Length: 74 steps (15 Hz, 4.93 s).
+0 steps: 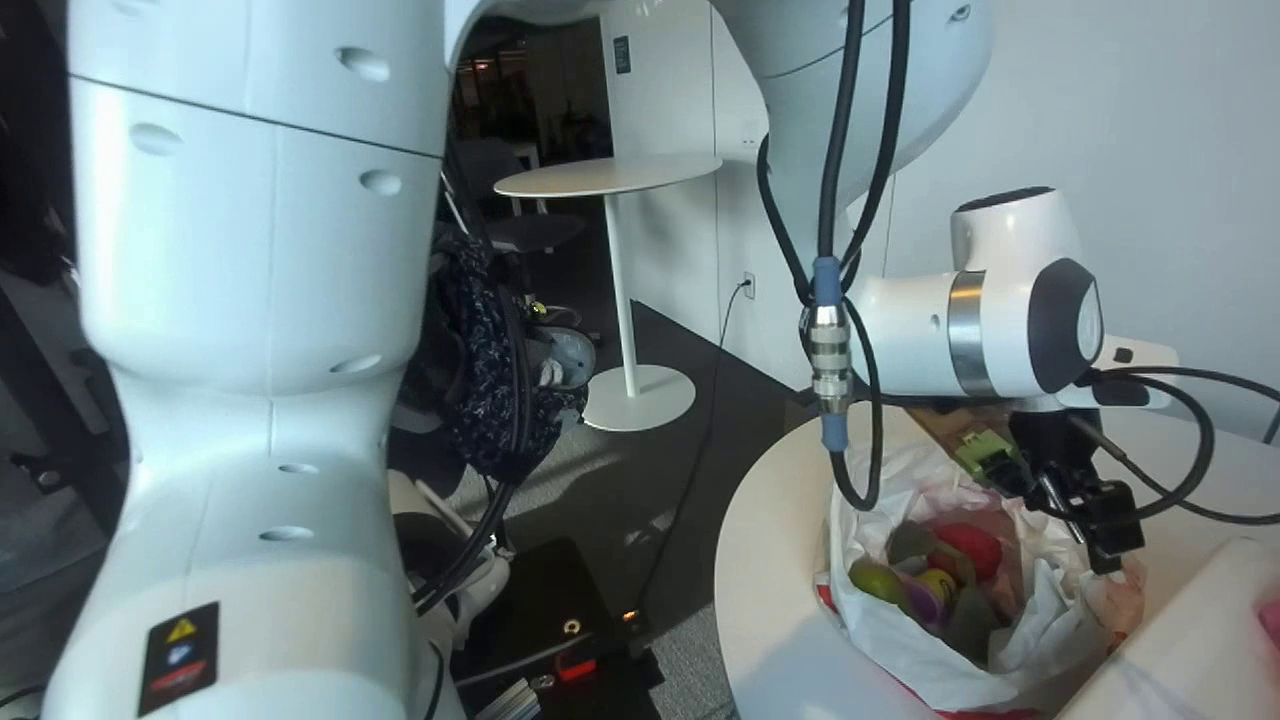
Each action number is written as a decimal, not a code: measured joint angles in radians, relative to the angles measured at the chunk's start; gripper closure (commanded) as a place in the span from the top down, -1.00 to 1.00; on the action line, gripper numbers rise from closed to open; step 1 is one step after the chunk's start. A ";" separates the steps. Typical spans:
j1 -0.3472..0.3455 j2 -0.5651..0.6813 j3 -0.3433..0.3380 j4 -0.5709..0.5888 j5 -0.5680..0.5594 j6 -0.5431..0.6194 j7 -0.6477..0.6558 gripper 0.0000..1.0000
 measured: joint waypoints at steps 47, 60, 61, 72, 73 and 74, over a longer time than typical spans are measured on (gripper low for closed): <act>0.051 -0.044 -0.117 -0.070 -0.092 0.048 0.007 -0.83; 0.114 0.143 0.072 0.053 0.007 -0.057 -0.201 0.60; 0.111 0.150 0.072 0.064 0.044 -0.058 -0.227 0.73; 0.063 -0.036 -0.154 0.069 0.094 -0.083 -0.128 1.00; 0.052 -0.050 -0.176 0.070 0.075 -0.083 -0.091 1.00; 0.039 -0.061 -0.193 0.073 0.061 -0.084 -0.050 1.00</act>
